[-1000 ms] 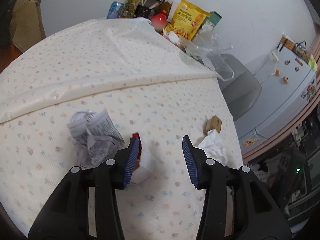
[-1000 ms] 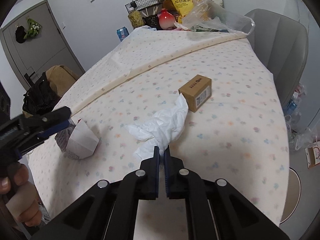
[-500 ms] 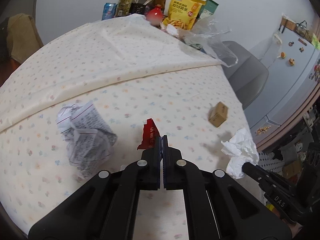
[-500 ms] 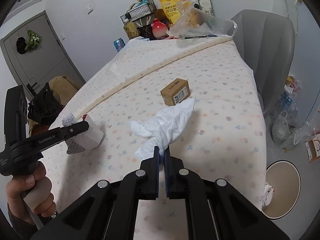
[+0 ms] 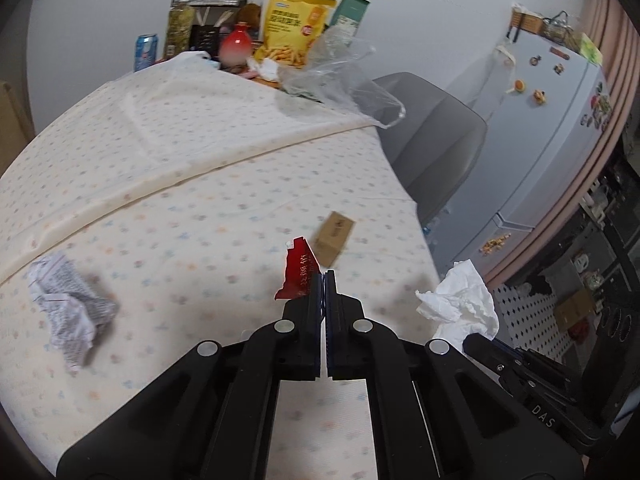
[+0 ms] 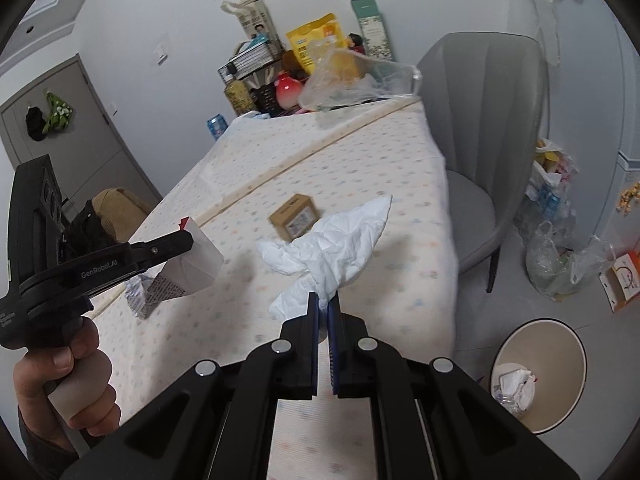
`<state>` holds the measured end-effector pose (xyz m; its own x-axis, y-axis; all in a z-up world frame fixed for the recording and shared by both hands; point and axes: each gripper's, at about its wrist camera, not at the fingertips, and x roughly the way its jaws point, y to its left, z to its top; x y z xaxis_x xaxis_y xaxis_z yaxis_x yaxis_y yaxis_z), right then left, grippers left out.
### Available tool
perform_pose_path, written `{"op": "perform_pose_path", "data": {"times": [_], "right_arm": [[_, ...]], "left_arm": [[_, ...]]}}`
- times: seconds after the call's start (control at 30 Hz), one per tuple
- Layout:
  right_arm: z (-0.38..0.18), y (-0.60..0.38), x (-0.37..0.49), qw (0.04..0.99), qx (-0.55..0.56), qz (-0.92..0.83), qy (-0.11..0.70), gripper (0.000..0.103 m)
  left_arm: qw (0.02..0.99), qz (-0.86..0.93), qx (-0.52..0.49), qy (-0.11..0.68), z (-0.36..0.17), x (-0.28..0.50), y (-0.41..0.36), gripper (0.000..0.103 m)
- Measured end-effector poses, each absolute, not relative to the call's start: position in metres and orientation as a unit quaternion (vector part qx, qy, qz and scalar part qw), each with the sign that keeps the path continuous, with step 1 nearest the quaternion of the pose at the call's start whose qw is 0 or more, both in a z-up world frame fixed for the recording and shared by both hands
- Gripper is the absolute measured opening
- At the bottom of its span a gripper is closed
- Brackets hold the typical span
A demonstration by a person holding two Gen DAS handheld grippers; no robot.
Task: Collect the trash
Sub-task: 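Carry the red scrap and tissue over the bin and open both tools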
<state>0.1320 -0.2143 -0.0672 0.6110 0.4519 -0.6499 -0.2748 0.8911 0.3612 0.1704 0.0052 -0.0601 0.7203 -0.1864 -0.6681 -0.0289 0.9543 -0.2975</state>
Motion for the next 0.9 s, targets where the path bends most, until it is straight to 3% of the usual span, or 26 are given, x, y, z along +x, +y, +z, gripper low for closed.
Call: {"op": "perform_pose_path", "data": {"times": [0.4, 0.9], "right_arm": [[-0.070, -0.294, 0.131, 0.903, 0.152, 0.132, 0.379, 0.005], [-0.113, -0.396, 0.134, 0.893, 0.208, 0.049, 0.396, 0.005]], "left_arm": [[0.914, -0.102, -0.118, 0.375, -0.052, 0.203, -0.069, 0.002], [0.898, -0.154, -0.080, 0.404, -0.067, 0.239, -0.162, 0.002]]}}
